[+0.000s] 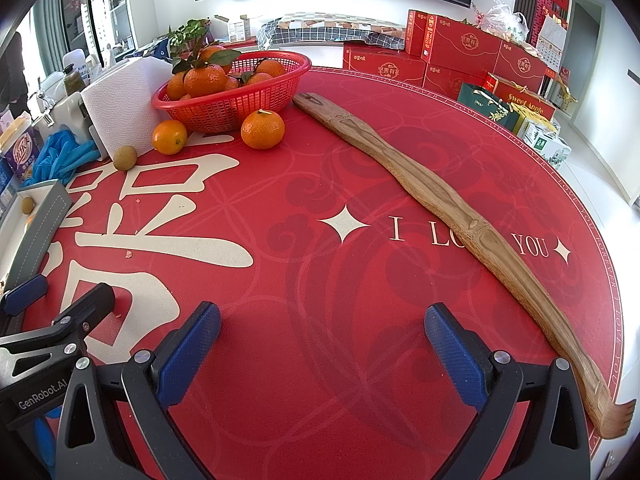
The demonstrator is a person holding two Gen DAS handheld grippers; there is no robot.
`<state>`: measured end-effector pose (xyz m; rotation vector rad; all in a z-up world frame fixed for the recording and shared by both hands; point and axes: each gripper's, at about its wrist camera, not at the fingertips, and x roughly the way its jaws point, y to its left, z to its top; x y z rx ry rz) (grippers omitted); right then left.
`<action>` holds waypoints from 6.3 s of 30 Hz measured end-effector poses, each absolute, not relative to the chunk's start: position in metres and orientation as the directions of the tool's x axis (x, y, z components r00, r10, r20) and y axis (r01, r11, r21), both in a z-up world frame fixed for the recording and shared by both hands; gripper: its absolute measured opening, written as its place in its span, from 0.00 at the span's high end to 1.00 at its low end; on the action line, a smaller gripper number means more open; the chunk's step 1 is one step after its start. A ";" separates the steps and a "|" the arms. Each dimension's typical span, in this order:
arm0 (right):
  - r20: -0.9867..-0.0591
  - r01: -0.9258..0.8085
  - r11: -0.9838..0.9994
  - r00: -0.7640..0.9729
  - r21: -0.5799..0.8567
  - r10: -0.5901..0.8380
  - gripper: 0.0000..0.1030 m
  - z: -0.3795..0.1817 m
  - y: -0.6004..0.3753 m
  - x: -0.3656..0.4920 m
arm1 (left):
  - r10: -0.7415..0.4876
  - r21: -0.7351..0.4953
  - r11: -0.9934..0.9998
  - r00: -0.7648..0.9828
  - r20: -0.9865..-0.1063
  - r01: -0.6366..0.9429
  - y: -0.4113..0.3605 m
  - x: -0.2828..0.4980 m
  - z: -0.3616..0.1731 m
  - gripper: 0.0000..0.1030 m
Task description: Organize fruits
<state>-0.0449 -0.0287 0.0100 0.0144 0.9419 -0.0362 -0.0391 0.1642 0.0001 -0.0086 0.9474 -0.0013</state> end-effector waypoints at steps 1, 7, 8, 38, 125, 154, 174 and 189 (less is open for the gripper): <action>-0.809 0.037 0.999 0.588 -0.003 -0.025 0.01 0.010 -0.029 -0.045 | -0.005 -0.008 1.000 0.584 -0.812 -0.002 0.164 -0.039 0.000 0.00; -0.809 0.038 0.999 0.588 -0.003 -0.025 0.01 0.010 -0.029 -0.045 | -0.005 -0.008 1.000 0.584 -0.811 -0.002 0.164 -0.039 0.000 0.00; -0.809 0.038 0.999 0.588 -0.003 -0.025 0.01 0.010 -0.029 -0.045 | -0.006 -0.009 1.000 0.585 -0.811 -0.002 0.164 -0.039 0.000 0.00; -0.808 -0.045 0.999 0.589 -0.003 0.024 0.01 0.009 -0.034 -0.056 | 0.017 0.012 1.000 0.559 -0.829 -0.013 0.154 0.064 0.037 0.22; -0.820 -0.566 0.800 0.350 0.200 0.453 0.65 0.071 0.220 -0.025 | 0.136 -0.049 0.957 0.594 -0.793 -0.285 0.366 -0.089 0.033 0.70; -0.829 -0.578 0.803 0.372 0.146 0.418 0.00 0.081 0.232 -0.028 | 0.190 -0.016 0.937 0.547 -0.815 -0.349 0.374 -0.101 0.036 0.01; -0.877 -0.535 0.840 0.358 0.089 0.321 0.00 0.076 0.204 -0.034 | 0.206 0.032 0.950 0.549 -0.810 -0.310 0.351 -0.110 0.047 0.00; -0.881 -0.551 0.833 0.366 0.054 0.299 0.00 0.073 0.206 -0.042 | 0.223 0.069 0.955 0.546 -0.808 -0.288 0.340 -0.111 0.049 0.00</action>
